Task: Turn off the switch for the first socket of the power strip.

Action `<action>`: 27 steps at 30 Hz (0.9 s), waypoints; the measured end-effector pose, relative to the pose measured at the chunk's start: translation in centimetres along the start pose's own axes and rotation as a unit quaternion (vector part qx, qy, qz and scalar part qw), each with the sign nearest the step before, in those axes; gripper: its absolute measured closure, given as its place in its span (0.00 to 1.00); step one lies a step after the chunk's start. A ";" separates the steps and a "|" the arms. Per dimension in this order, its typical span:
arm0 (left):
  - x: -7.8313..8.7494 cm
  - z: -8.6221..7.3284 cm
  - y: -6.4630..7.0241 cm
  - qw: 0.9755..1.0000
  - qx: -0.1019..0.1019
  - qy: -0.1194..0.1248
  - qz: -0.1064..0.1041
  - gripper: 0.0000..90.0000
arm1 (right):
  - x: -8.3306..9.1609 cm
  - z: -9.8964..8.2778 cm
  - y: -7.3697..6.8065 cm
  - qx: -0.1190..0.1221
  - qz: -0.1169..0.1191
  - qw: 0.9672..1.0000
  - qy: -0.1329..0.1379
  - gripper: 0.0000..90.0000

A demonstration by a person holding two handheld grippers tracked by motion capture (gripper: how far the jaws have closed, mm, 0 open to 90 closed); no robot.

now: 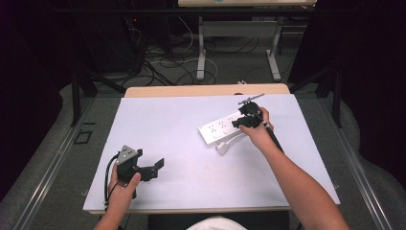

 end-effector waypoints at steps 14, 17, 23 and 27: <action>0.0 -0.1 0.0 1.000 0.001 -0.002 0.001 0.02 | 1.7 -0.7 -0.3 0.017 0.018 1.000 -0.012 0.54; 0.0 -0.1 0.0 1.000 0.001 -0.002 0.001 0.02 | 2.4 -0.8 -0.3 0.024 0.021 0.999 -0.013 0.54; 0.0 -0.1 0.0 1.000 0.000 -0.004 0.000 0.02 | 3.7 -1.1 -0.4 0.026 0.025 0.999 0.001 0.51; 0.0 -0.1 0.0 1.000 0.002 -0.003 0.001 0.02 | 4.5 -1.8 -0.7 0.028 0.035 0.999 -0.004 0.46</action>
Point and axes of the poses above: each handheld gripper's, and its own axes: x roughly backward along the jaws, z roughly out of its top, y roughly to its right, the point moved 9 cm from there along -x, roughly forward along the jaws, and after that the axes turned 5 degrees about -x, right-handed, at the moved point
